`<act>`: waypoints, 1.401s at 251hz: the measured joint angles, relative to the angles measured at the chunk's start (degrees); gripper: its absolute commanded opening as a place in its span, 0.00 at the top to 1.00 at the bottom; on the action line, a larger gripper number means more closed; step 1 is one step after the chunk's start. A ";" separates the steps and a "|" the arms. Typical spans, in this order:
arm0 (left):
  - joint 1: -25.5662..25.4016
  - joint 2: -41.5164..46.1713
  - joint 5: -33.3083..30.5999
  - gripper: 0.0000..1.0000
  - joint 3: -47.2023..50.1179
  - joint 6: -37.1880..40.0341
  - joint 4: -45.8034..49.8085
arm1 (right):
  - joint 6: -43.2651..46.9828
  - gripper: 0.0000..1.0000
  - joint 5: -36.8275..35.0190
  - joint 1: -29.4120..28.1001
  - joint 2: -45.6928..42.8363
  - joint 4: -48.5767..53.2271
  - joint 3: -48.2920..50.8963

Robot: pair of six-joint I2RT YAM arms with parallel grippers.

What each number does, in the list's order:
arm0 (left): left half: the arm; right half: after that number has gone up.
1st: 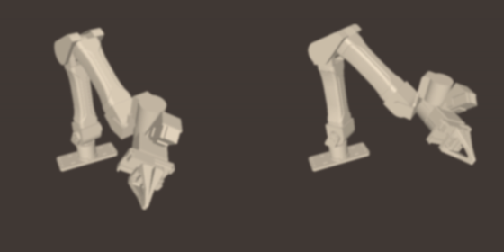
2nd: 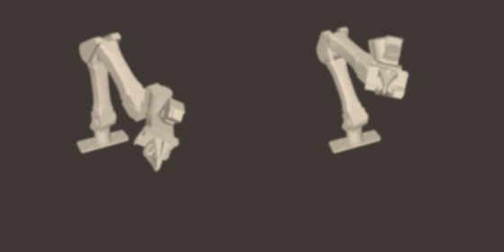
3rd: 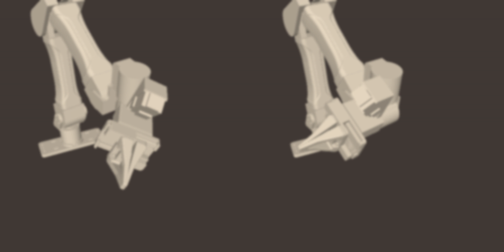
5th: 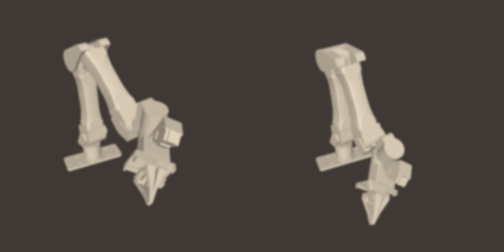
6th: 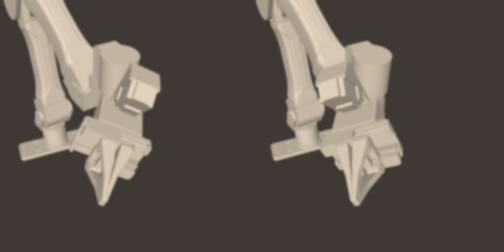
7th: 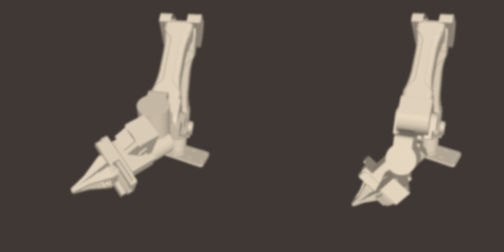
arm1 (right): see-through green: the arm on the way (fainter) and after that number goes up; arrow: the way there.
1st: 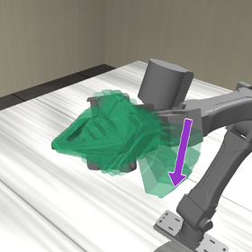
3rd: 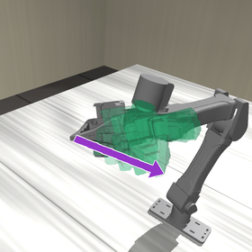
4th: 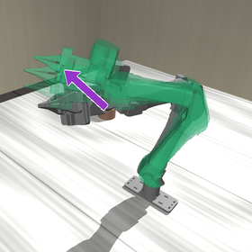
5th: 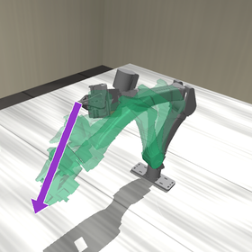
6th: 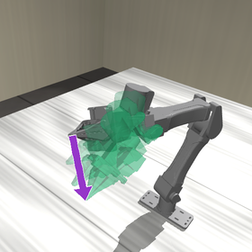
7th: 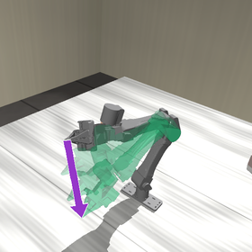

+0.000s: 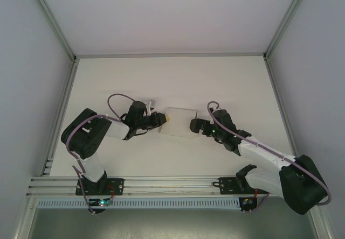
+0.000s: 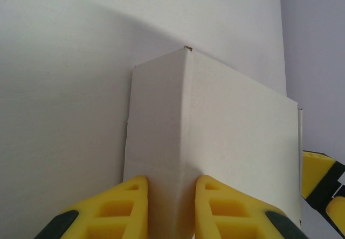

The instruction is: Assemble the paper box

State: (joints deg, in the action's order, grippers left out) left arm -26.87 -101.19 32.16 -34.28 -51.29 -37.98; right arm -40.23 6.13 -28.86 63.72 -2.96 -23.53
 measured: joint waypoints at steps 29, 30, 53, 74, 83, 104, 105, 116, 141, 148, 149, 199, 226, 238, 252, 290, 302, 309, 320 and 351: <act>0.00 0.04 0.00 0.90 0.00 0.00 0.04 | -1.84 0.05 2.05 1.03 3.32 -1.29 -1.27; 0.00 0.04 0.00 0.90 0.00 0.00 0.02 | -1.92 0.05 2.14 1.03 3.45 -1.33 -1.36; 0.00 0.04 0.00 0.90 0.00 -0.02 0.02 | -2.16 0.09 4.28 1.03 7.08 -1.86 -3.93; 0.00 -0.02 0.04 0.90 0.00 -0.02 -0.04 | -2.71 0.13 5.81 1.03 10.27 -2.91 -5.84; 0.00 -0.02 0.09 0.90 0.00 -0.02 -0.07 | -3.06 0.13 6.10 1.03 11.41 -3.32 -6.27; 0.00 -0.02 0.22 0.90 0.17 -0.02 -0.26 | -3.41 0.15 6.73 1.25 13.66 -3.76 -6.69; 0.00 -0.02 0.22 0.90 0.20 -0.02 -0.31 | -3.43 0.15 6.82 1.31 13.81 -3.76 -6.71; 0.00 -0.02 0.24 0.90 0.37 -0.02 -0.55 | -3.61 0.17 6.93 1.44 14.84 -4.02 -6.75; 0.00 -0.02 0.24 0.90 0.70 -0.02 -1.14 | -4.66 0.27 8.37 2.10 16.72 -5.07 -6.75; 0.00 -0.02 0.24 0.90 0.70 -0.02 -1.16 | -5.09 0.31 9.05 2.14 17.22 -5.90 -6.75; 0.00 -0.02 0.24 0.90 0.70 -0.02 -1.14 | -5.05 0.32 9.16 2.14 17.31 -6.03 -6.75; 0.33 -0.02 0.20 0.87 0.79 0.00 -1.42 | -7.48 0.47 13.16 3.08 19.74 -10.93 -6.80; 0.76 -0.02 0.17 0.77 0.79 0.11 -1.46 | -8.28 0.53 13.70 3.28 19.80 -12.28 -6.80; 0.81 -0.02 0.02 0.74 0.79 0.24 -1.46 | -8.59 0.56 13.73 3.28 19.74 -12.33 -6.78; 0.81 0.17 -0.07 0.70 0.74 0.85 -1.27 | -8.92 0.58 13.77 3.28 19.45 -12.20 -6.73; 0.70 3.37 -0.92 0.33 0.00 3.98 4.33 | -9.35 0.63 14.40 3.26 16.50 -11.65 -6.56; 0.70 5.31 -1.57 0.18 -0.42 5.05 7.21 | -9.38 0.63 14.82 3.26 15.28 -11.61 -6.40; 0.63 6.64 -2.08 0.03 -0.74 6.12 8.98 | -9.35 0.63 15.21 3.28 14.47 -11.41 -6.36; 0.52 9.25 -2.89 0.00 -1.36 7.72 11.98 | -9.35 0.64 15.74 3.45 13.33 -11.02 -6.36; -1.05 17.92 -7.74 0.00 -4.68 14.53 22.27 | -9.38 0.64 16.83 4.76 10.67 -9.01 -6.36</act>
State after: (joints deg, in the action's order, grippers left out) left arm -27.92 -83.26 24.43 -38.96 -36.75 -15.70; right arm -49.60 22.96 -24.10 74.39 -11.97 -29.89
